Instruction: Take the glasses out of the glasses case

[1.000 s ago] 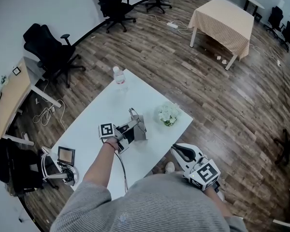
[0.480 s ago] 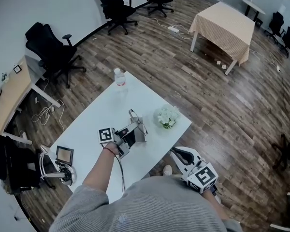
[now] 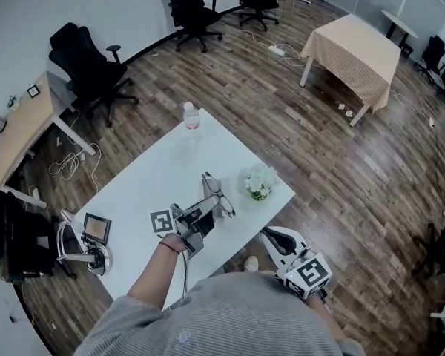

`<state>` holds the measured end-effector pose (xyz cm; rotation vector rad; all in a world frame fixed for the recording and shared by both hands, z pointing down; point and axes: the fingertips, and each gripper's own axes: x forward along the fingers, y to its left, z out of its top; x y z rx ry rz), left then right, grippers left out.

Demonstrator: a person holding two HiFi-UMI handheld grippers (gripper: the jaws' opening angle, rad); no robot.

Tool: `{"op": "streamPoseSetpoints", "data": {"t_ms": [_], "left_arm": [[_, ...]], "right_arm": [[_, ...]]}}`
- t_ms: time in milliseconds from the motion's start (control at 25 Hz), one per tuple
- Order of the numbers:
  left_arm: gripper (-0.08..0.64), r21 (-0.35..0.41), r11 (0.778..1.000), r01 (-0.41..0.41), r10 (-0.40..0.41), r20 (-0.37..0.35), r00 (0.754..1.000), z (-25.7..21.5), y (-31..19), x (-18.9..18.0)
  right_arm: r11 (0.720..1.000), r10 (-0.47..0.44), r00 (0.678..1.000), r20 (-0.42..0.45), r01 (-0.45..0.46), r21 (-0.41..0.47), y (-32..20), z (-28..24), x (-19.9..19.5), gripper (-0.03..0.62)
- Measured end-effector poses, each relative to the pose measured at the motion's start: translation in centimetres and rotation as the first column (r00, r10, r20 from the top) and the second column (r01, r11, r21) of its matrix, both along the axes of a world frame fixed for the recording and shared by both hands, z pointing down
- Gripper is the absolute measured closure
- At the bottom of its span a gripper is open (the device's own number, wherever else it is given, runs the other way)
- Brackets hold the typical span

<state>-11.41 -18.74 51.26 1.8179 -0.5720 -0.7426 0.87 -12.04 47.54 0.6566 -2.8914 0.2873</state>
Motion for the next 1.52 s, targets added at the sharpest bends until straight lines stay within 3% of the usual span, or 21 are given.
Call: {"op": "streamPoseSetpoints", "data": {"t_ms": [400,720,1520], "left_arm": [[0.540,0.038,0.999,0.034,-0.034,-0.006,0.999,-2.4,2.0,0.6],[0.541,0.061,0.995,0.077,-0.072,-0.080,0.994,-4.6,3.2,1.1],[0.541,0.040,0.998,0.058,-0.054,-0.090,0.995,-4.4,2.8,1.0]], "right_arm": [[1.000,-0.028,1.000,-0.006,0.028,0.007,-0.1,0.2,-0.3,0.570],[0.999,-0.024,0.999,-0.041,0.025,0.031,-0.7,0.5,-0.3,0.571],[1.000,0.003,0.999,-0.054,-0.002,0.022,-1.2,1.0,0.1,0.577]]}}
